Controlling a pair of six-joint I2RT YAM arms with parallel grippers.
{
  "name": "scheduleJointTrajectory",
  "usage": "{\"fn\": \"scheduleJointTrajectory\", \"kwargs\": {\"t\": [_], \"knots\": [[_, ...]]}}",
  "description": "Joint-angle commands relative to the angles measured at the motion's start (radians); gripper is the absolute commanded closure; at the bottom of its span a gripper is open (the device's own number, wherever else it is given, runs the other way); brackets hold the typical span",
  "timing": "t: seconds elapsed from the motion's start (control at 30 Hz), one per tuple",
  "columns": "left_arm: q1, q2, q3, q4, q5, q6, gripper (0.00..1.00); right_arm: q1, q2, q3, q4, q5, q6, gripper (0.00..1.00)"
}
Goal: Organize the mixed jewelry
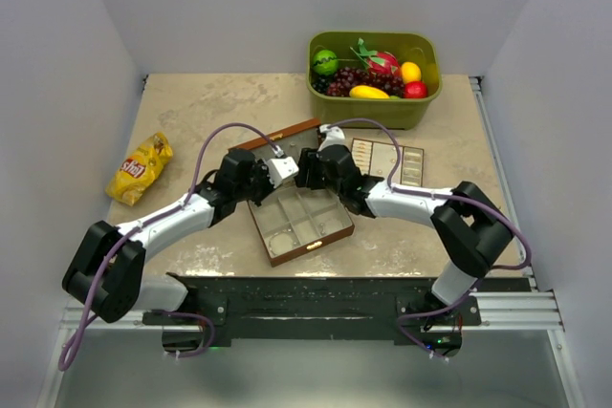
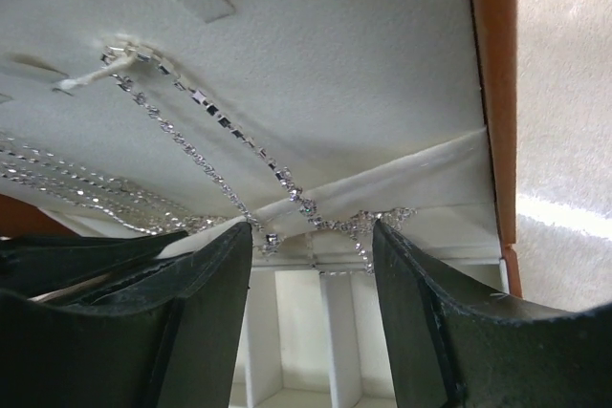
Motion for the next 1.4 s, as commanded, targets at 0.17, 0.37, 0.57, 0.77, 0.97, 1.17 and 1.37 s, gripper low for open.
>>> {"fn": "scheduleJointTrajectory", "kwargs": {"t": [0.17, 0.37, 0.57, 0.77, 0.97, 1.17, 1.37], "knots": [[-0.013, -0.024, -0.018, -0.075, 0.134, -0.008, 1.0, -0.004, 0.05, 0.03, 0.066, -0.004, -0.084, 0.43], [-0.01, -0.07, -0.055, -0.029, 0.163, 0.003, 1.0, -0.002, 0.067, 0.017, 0.113, -0.022, -0.101, 0.47], [-0.002, -0.069, -0.06, -0.015, 0.184, 0.003, 1.0, -0.004, 0.07, 0.007, 0.146, -0.036, -0.101, 0.67], [0.008, -0.067, -0.058, -0.015, 0.187, 0.003, 1.0, -0.002, 0.03, -0.022, 0.179, -0.059, -0.112, 0.85], [0.012, -0.058, -0.052, -0.015, 0.177, -0.002, 1.0, -0.002, -0.03, -0.032, 0.206, -0.12, -0.111, 0.95], [0.012, -0.044, -0.04, -0.017, 0.178, -0.002, 1.0, -0.002, -0.061, -0.036, 0.252, -0.163, -0.066, 0.97], [0.012, -0.044, -0.038, -0.02, 0.186, 0.004, 1.0, -0.002, -0.065, -0.04, 0.309, -0.163, -0.011, 0.97]]}}
